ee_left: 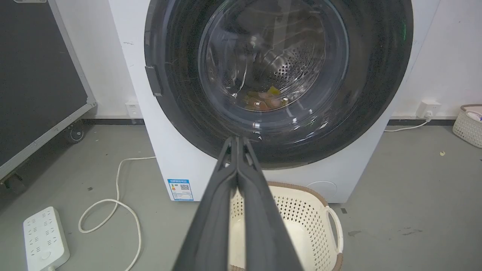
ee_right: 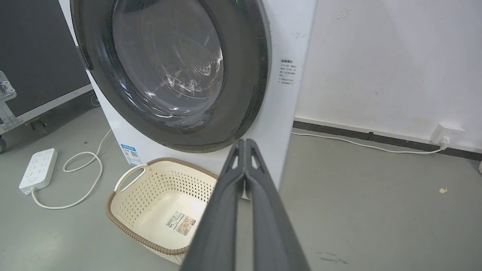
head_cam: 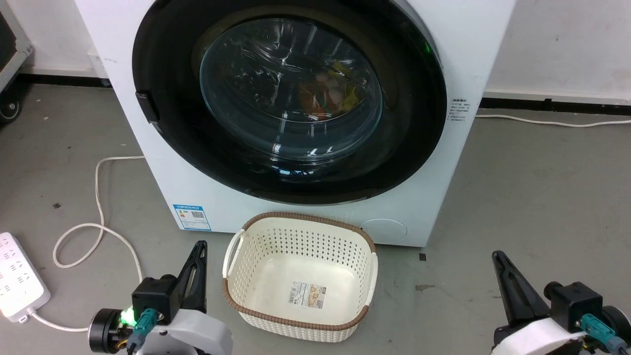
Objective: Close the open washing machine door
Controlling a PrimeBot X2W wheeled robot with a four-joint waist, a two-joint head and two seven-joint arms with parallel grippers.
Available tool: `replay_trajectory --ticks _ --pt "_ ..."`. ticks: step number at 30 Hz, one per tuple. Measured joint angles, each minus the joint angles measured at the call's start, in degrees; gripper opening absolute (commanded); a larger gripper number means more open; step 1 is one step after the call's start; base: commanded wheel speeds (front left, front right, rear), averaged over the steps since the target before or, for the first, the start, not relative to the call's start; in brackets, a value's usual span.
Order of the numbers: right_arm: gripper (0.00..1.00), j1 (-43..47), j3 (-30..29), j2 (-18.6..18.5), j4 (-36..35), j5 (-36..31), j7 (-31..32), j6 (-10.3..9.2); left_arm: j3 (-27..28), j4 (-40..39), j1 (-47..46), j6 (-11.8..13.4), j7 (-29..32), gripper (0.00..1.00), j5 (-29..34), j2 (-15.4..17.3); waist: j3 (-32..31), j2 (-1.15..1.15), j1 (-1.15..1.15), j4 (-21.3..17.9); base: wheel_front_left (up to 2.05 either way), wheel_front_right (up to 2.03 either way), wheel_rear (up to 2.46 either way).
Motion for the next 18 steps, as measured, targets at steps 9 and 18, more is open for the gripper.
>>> replay_trajectory --ticks 9,18 --pt "0.0 -0.1 0.4 0.0 -0.5 -0.2 0.9 0.0 0.1 -0.7 0.5 0.5 1.1 0.0 0.4 0.0 0.0 0.0 0.0 0.0 0.0 0.0 0.0" --pt "0.0 -0.2 0.7 0.0 -0.9 -0.6 2.1 0.0 0.3 -1.5 0.5 1.0 2.0 0.0 0.7 0.0 0.1 0.0 0.0 0.0 0.0 0.0 0.0"
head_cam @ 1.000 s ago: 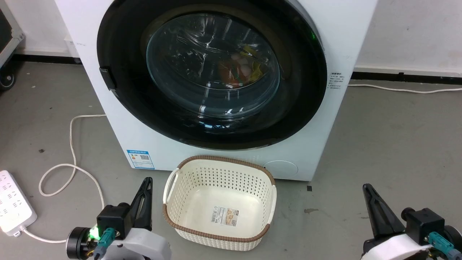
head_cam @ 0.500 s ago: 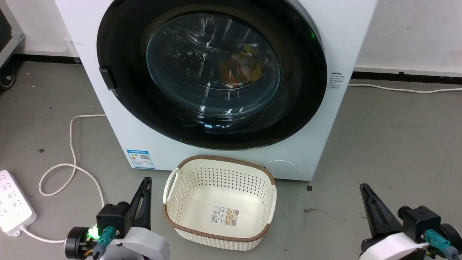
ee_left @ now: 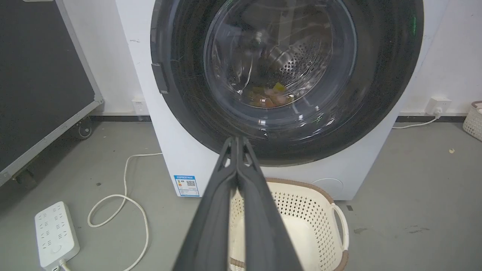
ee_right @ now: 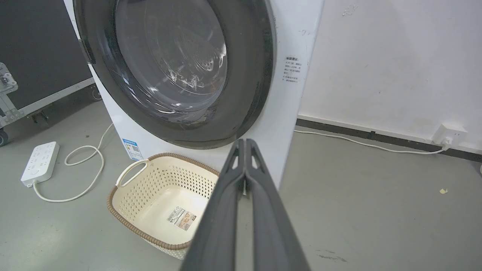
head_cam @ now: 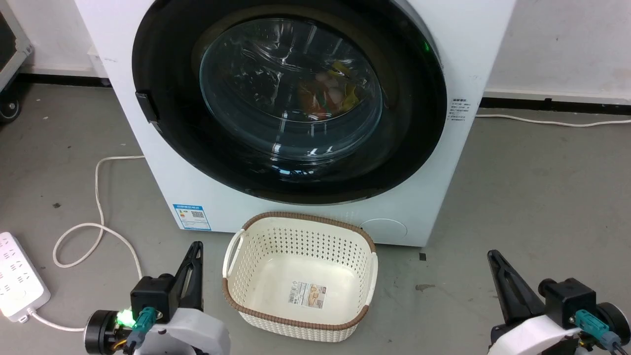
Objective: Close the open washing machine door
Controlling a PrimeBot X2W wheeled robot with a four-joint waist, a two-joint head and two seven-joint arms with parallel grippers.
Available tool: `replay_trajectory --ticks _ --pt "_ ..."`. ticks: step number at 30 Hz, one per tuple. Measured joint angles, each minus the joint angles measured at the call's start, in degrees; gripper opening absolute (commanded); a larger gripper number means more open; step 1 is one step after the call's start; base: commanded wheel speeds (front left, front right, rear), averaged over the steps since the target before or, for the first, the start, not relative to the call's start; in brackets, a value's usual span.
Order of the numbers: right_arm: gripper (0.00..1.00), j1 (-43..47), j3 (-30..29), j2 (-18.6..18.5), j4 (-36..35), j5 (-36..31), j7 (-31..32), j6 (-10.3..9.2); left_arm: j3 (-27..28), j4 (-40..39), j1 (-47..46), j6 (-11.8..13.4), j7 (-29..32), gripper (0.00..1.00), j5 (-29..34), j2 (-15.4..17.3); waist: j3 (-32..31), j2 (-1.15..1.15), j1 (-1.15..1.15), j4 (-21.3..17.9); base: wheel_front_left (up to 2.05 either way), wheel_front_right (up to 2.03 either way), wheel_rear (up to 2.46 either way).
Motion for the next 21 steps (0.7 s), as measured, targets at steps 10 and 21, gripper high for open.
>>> replay_trajectory --ticks 10,21 --pt "0.0 -0.2 0.4 0.0 -0.7 -0.5 1.1 0.0 0.2 -0.8 0.0 0.5 1.4 0.0 0.4 0.0 0.0 0.0 0.0 0.0 0.0 0.0 0.0" --pt "0.0 -0.2 0.8 0.0 -1.3 -0.6 2.4 0.0 0.3 -1.8 0.1 1.0 2.5 0.0 0.8 0.0 0.1 0.0 0.0 0.0 0.0 0.0 0.0"
